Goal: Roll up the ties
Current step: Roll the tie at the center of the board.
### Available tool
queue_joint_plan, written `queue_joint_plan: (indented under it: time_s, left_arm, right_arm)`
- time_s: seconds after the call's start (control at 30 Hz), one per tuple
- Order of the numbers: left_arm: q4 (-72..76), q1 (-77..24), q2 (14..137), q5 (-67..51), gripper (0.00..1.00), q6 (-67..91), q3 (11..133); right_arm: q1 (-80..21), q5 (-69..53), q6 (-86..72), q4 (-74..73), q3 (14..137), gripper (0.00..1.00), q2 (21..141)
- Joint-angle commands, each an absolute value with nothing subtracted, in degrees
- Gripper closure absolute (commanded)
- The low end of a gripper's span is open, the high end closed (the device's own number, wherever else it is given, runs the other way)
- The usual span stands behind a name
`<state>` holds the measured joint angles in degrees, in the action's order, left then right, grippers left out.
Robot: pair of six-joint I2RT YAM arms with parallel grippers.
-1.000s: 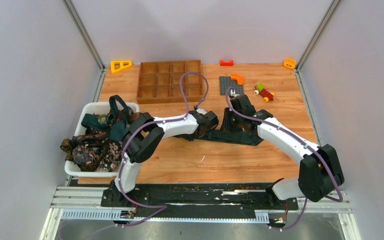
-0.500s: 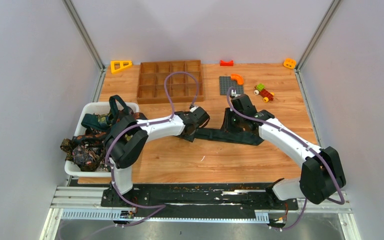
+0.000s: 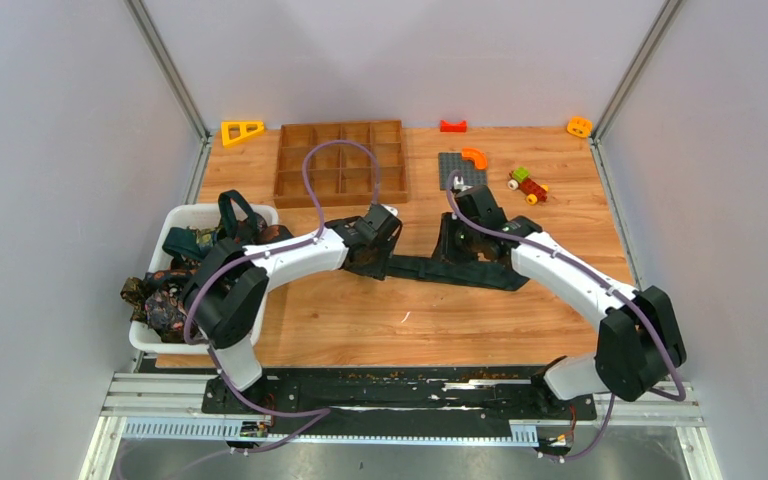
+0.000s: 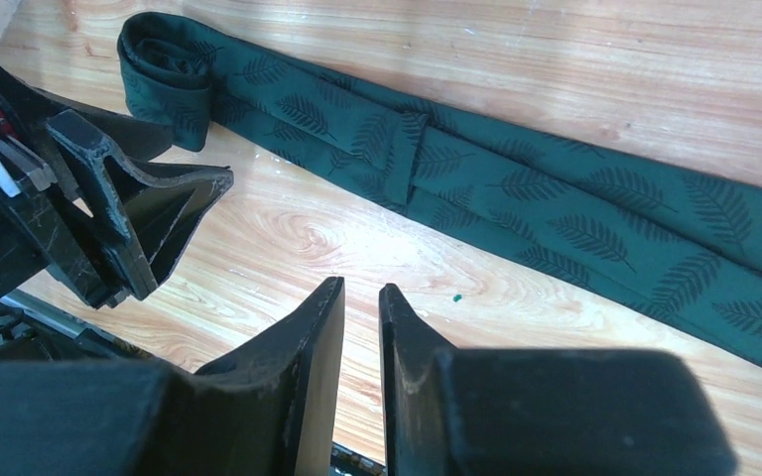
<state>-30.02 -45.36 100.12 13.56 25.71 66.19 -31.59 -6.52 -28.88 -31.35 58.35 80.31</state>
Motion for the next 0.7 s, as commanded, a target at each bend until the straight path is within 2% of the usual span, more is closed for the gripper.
queue_joint_plan:
  time_s: [0.0,0.3,0.67]
  left_arm:
    - [-27.75,-44.09,96.50,9.99,0.43,24.81,64.89]
    - [-26.90,-42.18,92.86,6.44,0.37,24.69,63.07]
    - [-27.15,-34.86,85.38,3.25,0.36,23.12,60.15]
  right_arm:
    - [-32.87,-7.29,-29.80,-28.45,61.58,0.79,81.73]
    - [-35.90,-8.64,-30.57,-26.63,64.53,0.79,86.18]
    - [-40.31,-12.69,-32.43,-23.08,72.27,0.79,97.69]
